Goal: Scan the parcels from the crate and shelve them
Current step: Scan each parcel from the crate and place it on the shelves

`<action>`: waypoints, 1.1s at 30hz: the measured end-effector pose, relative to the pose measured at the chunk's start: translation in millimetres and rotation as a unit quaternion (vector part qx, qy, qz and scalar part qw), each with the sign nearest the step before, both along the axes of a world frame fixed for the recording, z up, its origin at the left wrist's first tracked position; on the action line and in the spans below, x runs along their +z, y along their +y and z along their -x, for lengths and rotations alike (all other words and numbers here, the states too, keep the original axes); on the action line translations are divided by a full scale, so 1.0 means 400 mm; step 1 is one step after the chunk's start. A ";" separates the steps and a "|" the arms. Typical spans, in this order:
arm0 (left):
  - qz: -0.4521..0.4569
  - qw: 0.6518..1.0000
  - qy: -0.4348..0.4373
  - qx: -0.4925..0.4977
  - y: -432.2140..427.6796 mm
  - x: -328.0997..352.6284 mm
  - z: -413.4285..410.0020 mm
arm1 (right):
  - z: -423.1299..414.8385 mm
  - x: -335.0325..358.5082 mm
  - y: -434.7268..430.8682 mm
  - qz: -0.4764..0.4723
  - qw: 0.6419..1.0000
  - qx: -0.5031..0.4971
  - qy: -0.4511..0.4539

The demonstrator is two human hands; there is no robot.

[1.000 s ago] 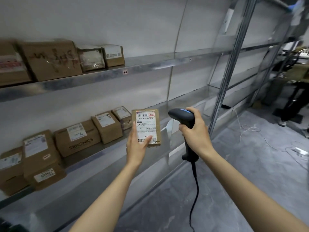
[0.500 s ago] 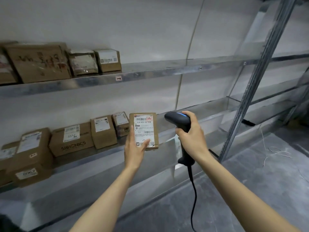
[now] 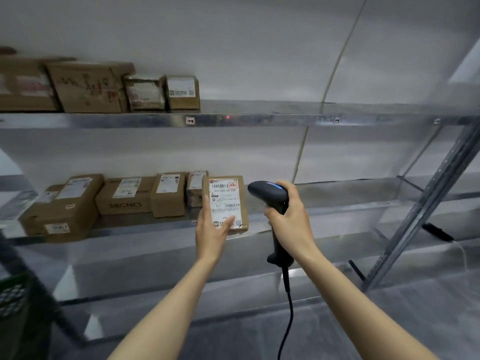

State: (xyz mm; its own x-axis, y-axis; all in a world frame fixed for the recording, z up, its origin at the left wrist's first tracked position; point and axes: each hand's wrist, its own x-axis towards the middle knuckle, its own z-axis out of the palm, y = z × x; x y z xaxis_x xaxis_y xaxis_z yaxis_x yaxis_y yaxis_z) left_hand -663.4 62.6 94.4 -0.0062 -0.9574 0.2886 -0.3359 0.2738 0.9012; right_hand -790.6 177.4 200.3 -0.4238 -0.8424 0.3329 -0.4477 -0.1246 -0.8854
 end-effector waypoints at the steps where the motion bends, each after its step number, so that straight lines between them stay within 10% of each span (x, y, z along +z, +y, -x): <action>1: 0.000 1.000 -0.003 0.004 -0.004 -0.003 0.004 | 0.004 -0.002 -0.007 0.001 1.000 0.006 -0.001; 33: 0.011 0.999 0.006 0.032 -0.110 -0.016 0.095 | 0.093 -0.006 -0.172 0.004 0.997 0.083 -0.001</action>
